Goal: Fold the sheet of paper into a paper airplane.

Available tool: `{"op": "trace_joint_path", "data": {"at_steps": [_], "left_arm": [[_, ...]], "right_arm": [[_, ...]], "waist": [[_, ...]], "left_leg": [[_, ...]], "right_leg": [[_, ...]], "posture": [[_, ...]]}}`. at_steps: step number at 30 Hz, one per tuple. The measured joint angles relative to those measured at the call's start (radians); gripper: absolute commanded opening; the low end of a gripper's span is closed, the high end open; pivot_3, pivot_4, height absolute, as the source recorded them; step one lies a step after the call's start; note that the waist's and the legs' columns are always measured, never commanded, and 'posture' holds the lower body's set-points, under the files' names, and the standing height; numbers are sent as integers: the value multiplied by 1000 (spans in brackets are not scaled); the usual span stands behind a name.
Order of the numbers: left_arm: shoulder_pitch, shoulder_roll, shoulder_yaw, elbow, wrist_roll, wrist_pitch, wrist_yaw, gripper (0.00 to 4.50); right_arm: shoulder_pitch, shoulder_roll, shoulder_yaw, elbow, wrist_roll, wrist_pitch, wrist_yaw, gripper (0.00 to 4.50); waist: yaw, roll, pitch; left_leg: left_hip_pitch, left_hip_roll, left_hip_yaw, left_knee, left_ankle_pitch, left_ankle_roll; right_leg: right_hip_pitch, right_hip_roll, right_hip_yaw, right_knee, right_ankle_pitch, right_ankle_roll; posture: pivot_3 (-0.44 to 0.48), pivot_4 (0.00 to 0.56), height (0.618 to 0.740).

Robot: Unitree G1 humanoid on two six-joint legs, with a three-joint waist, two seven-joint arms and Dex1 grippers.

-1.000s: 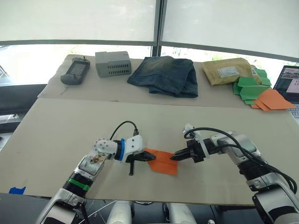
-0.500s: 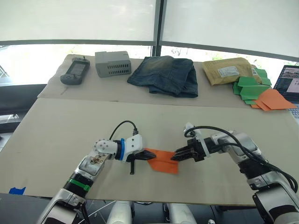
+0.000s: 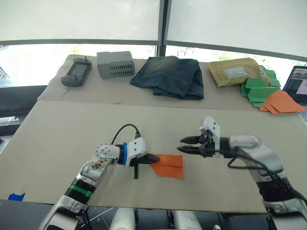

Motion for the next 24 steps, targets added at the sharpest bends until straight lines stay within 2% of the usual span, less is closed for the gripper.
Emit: {"op": "trace_joint_path", "data": {"at_steps": [2,5,11,19,24], "left_arm": [[1,0,5,0,-10,10,-9,0],[6,2,8,-2,-27,30,-19,0],[7,17,8,-9,-32,36,-39,0],[6,20,5,-6,-31,30,-53,0],[1,9,-9,3,-31,24,-64,0]], "right_arm": [[74,76,1,-81,26,14,-75,84],[151,118,6,-130,9,10,-176,84],[234,169,80,-130,-42,10,-290,84],[250,208,64,-101,-13,47,-349,84],[323,154,12,-122,11,37,-341,84]], "waist": [[-2,0,0],[-3,0,0],[-10,0,0],[-12,0,0],[1,2,-2]], "left_leg": [[-1,0,0,1,0,0],[-1,0,-1,2,0,0],[-1,0,-1,1,0,0],[0,1,-1,1,0,0],[0,-1,0,1,0,0]], "right_leg": [[-1,0,0,0,0,0],[-1,-2,1,-1,-2,-4],[-2,-2,2,-1,-3,-5],[-1,-1,1,-1,-3,-5],[1,-2,1,-3,-4,-4]], "posture": [[0,150,722],[0,150,722],[0,150,722],[0,150,722],[0,150,722]]}}
